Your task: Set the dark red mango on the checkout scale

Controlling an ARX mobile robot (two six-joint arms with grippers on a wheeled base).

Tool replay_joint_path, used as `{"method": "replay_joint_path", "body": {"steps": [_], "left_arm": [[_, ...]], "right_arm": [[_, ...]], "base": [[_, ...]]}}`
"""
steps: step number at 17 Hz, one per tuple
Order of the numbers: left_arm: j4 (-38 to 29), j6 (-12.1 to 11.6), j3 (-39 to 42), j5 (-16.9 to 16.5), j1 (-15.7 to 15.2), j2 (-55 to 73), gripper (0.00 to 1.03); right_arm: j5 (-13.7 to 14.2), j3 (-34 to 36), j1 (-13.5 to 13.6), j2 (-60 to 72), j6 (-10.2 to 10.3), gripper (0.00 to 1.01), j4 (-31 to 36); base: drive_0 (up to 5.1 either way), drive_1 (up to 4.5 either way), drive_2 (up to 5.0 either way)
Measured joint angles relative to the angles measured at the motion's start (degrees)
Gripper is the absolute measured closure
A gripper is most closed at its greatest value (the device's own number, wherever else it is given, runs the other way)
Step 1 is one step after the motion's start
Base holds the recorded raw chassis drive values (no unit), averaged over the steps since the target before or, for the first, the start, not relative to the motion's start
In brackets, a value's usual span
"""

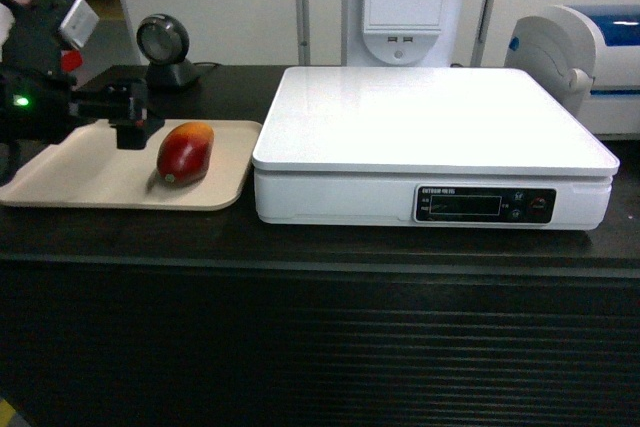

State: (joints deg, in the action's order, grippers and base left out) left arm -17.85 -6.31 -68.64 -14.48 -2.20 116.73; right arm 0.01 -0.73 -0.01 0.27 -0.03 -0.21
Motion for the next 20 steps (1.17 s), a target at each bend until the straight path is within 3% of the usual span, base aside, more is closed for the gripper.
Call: {"method": "replay_joint_path", "body": {"steps": [5, 9, 12, 14, 15, 17, 20], "left_arm": [[6.7, 0.6, -16.0, 1.7, 2.5, 11.2, 0.05], [13.6, 4.0, -25.7, 5.6, 3.0, 18.1, 0.05], [20.3, 6.4, -31.8, 6.4, 3.0, 21.1, 0.05], [24.8, 7.9, -33.9, 4.9, 3.1, 22.7, 0.05], [25.0, 7.6, -33.9, 4.4, 3.4, 22.8, 0.11], [24.9, 7.3, -33.8, 4.7, 3.8, 22.8, 0.34], [24.7, 7.2, -33.7, 4.7, 3.9, 22.7, 0.41]], "right_arm": [[0.0, 0.0, 0.0, 0.0, 0.0, 0.03, 0.0], [0.0, 0.0, 0.0, 0.0, 0.0, 0.03, 0.0], [0.0, 0.0, 0.0, 0.0, 0.0, 0.03, 0.0], [0.0, 0.0, 0.0, 0.0, 0.0, 0.03, 0.0], [0.0, 0.0, 0.0, 0.0, 0.0, 0.03, 0.0], [0.0, 0.0, 0.0, 0.0, 0.0, 0.03, 0.0], [0.0, 0.0, 0.0, 0.0, 0.0, 0.03, 0.0]], "base": [[0.0, 0.0, 0.0], [0.0, 0.0, 0.0], [0.0, 0.0, 0.0], [0.0, 0.0, 0.0], [0.0, 0.0, 0.0], [0.0, 0.0, 0.0], [0.0, 0.0, 0.0]]}}
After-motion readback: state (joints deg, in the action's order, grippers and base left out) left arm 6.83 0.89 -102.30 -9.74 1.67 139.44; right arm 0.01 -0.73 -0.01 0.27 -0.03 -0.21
